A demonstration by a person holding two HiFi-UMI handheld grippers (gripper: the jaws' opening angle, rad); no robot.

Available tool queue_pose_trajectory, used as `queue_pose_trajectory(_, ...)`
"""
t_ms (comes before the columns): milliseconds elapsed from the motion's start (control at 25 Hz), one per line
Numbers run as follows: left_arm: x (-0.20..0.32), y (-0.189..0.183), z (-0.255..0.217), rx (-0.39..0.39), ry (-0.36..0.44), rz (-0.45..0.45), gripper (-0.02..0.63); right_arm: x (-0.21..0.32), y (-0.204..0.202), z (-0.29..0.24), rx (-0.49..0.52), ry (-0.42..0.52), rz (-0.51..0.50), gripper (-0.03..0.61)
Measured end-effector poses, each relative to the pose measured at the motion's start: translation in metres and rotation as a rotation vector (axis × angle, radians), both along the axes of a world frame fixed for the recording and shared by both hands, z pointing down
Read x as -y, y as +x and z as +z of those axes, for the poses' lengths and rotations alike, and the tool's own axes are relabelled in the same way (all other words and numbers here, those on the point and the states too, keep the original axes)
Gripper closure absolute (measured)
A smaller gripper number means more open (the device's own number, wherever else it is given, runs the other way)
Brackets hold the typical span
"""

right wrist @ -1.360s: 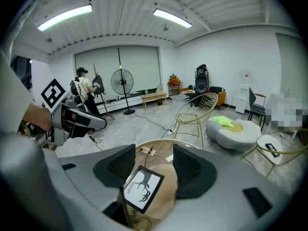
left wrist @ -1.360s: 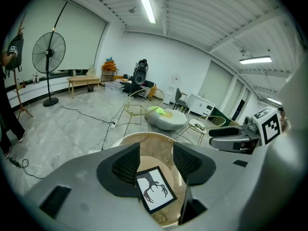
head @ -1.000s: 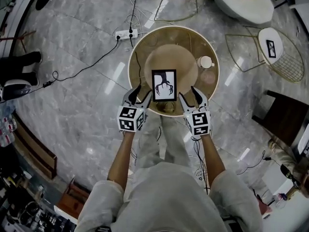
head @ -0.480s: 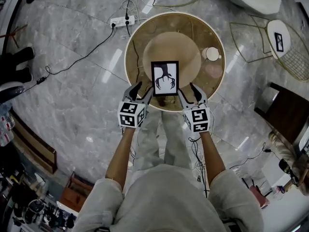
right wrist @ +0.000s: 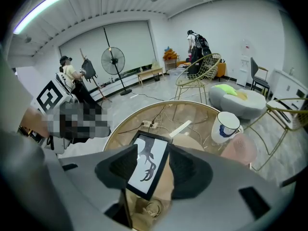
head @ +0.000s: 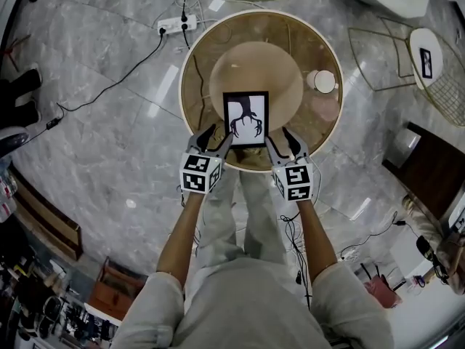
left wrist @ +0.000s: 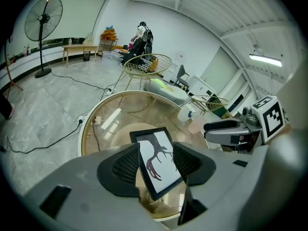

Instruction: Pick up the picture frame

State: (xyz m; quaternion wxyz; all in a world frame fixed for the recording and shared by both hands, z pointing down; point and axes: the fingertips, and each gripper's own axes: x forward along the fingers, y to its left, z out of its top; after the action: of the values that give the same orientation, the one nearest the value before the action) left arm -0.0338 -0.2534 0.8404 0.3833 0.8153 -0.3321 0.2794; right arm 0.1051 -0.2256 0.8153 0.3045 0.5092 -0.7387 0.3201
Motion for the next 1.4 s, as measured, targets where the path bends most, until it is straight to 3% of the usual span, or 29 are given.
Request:
queue_pose_trajectory(240, -0.003, 0.004, 0.029, 0.026, -0.023, 0.029, 0.403, 0.004, 0.002, 0.03, -0.001, -0.041, -0.012, 0.382)
queue_pose_trajectory(680, 0.006, 0.012, 0.07, 0.034, -0.084, -0.013, 0.403, 0.022, -0.008, 0.076, -0.005, -0.091, -0.063, 0.385)
queue_pose_trajectory(920, 0.005, 0.014, 0.086, 0.045, -0.111, -0.015, 0.403, 0.024, -0.006, 0.099, 0.018, -0.143, -0.019, 0.399)
queue_pose_trajectory(1400, 0.005, 0.018, 0.106, 0.047, -0.144, -0.044, 0.403, 0.018, -0.004, 0.132, -0.003, -0.208, -0.032, 0.416)
